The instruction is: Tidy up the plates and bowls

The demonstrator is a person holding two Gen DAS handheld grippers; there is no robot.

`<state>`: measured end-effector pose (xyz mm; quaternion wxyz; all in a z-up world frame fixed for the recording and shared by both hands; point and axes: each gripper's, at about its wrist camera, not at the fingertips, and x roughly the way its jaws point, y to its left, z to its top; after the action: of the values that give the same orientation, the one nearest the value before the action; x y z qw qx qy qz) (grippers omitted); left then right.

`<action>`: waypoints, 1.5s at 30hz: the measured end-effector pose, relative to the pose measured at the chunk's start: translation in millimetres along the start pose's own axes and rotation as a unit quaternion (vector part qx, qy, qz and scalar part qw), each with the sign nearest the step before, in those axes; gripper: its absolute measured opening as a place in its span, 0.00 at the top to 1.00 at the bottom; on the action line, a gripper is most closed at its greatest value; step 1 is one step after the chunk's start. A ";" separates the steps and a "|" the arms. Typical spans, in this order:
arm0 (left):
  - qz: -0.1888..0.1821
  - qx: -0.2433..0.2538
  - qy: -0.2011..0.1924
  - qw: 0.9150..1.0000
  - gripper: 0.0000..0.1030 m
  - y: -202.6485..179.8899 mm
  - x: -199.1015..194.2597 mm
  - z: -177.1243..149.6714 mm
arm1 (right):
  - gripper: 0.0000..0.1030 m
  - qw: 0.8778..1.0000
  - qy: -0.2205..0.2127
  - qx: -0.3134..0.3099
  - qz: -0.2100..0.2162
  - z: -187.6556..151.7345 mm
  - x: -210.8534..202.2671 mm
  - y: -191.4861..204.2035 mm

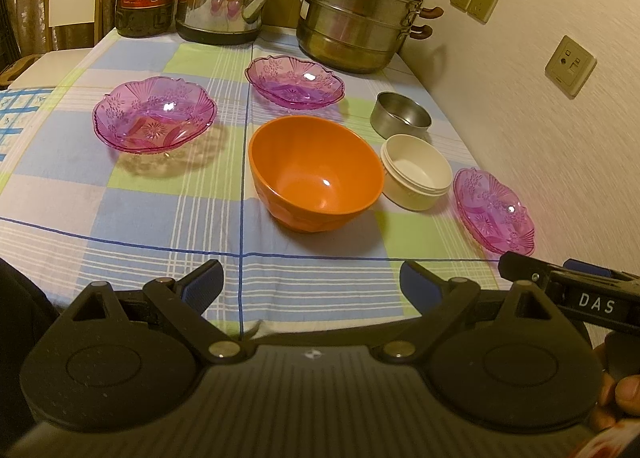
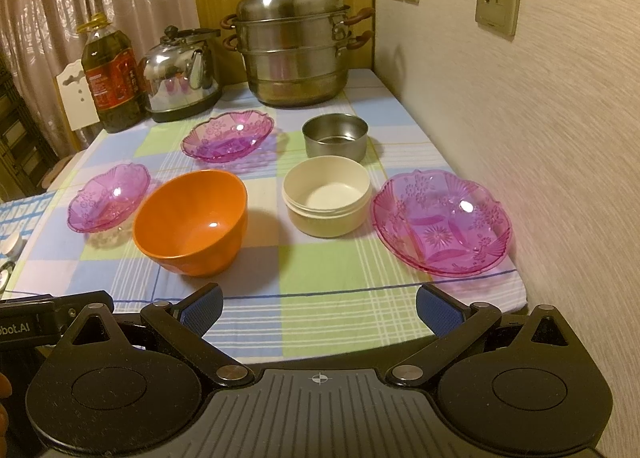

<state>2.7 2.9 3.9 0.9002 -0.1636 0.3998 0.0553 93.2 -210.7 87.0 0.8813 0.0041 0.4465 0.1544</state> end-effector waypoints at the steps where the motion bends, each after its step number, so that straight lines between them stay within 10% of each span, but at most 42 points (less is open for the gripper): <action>1: 0.000 0.000 0.000 1.000 0.09 0.6 -0.1 0.0 | 0.01 1.000 0.000 0.000 0.000 0.0 -0.1 -0.1; 31: -0.003 -0.003 0.002 1.000 0.09 -0.7 1.7 -3.0 | 0.01 1.000 -0.002 0.004 -0.002 -1.2 0.2 -2.8; 45: -0.065 -0.010 0.016 0.998 0.09 -31.3 32.6 20.8 | 0.01 0.988 -0.068 0.137 -0.031 1.3 -0.4 -83.4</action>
<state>46.4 -20.5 0.8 0.8936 -0.1991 0.4024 -0.0023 116.4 -290.1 76.0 0.9050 0.1212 0.4027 0.0640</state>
